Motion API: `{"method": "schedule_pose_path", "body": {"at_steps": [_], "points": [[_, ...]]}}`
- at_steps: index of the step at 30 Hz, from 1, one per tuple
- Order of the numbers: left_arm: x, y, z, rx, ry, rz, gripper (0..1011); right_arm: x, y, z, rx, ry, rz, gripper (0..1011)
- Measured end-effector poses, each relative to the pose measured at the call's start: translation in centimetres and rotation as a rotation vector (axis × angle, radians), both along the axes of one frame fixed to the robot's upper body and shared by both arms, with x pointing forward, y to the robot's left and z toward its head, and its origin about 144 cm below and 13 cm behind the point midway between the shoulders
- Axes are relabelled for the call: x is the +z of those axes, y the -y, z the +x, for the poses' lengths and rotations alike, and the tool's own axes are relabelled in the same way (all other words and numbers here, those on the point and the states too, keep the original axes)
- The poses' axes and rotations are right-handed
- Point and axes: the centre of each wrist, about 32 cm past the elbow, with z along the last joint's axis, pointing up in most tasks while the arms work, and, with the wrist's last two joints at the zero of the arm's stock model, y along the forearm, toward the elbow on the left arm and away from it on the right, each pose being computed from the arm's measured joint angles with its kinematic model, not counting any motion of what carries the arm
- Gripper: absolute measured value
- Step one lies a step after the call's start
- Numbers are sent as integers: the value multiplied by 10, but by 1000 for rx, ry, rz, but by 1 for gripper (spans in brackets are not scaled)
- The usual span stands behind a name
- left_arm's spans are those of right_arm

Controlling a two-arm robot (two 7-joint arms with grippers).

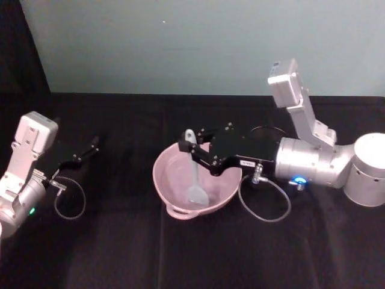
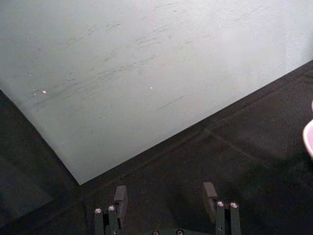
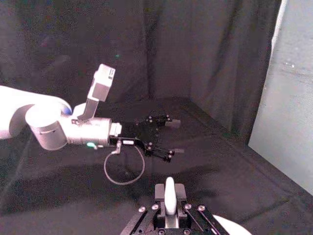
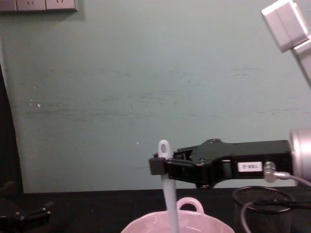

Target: Use the one hand to pick up the spoon and stir the clear water in the bowl.

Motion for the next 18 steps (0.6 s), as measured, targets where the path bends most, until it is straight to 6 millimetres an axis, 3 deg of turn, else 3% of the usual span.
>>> {"method": "schedule_pose_path", "body": {"at_steps": [18], "points": [[0,0,0,0,0,0,1011,-27,-30,21,-82,2,122,134]]}}
